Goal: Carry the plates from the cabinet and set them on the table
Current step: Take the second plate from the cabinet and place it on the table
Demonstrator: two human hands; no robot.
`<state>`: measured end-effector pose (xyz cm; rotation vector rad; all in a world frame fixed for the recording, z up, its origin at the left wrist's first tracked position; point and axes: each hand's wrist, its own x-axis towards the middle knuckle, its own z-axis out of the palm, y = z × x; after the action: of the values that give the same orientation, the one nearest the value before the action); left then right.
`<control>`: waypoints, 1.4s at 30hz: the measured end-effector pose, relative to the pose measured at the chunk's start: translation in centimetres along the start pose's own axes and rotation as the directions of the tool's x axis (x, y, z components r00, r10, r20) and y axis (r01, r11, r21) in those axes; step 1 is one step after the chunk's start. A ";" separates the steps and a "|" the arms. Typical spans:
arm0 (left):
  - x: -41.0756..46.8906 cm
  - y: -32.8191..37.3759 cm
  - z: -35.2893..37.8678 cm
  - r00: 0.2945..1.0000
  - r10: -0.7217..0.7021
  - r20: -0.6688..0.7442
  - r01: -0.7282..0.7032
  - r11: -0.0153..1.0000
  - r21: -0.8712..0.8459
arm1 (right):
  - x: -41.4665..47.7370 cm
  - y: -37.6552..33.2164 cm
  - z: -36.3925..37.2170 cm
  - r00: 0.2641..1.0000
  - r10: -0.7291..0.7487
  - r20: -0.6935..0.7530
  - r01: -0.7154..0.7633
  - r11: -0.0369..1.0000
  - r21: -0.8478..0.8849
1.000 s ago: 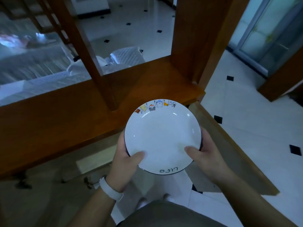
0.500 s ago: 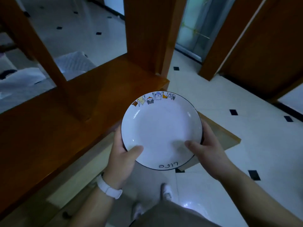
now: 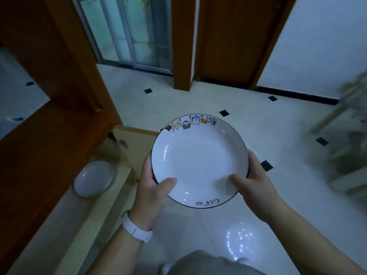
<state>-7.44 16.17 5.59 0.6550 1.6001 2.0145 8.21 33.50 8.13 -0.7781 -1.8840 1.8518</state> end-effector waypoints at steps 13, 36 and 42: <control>4.2 -4.5 29.4 0.924 -0.052 0.379 0.046 0.999 0.026 | -4.0 1.7 -27.8 0.926 -0.029 -0.377 0.064 0.995 0.081; 5.3 -12.5 65.3 0.511 -0.174 0.842 0.228 0.972 0.062 | -14.1 3.8 -53.9 0.506 0.103 -0.856 0.053 0.987 0.150; 9.3 -15.1 74.3 0.435 -0.191 0.880 0.272 0.960 0.074 | -11.2 3.7 -61.0 0.404 0.116 -0.907 0.047 0.988 0.148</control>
<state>33.69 80.48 6.43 1.1327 0.8644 1.1293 55.35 73.95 9.05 -1.4079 -0.9529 1.0810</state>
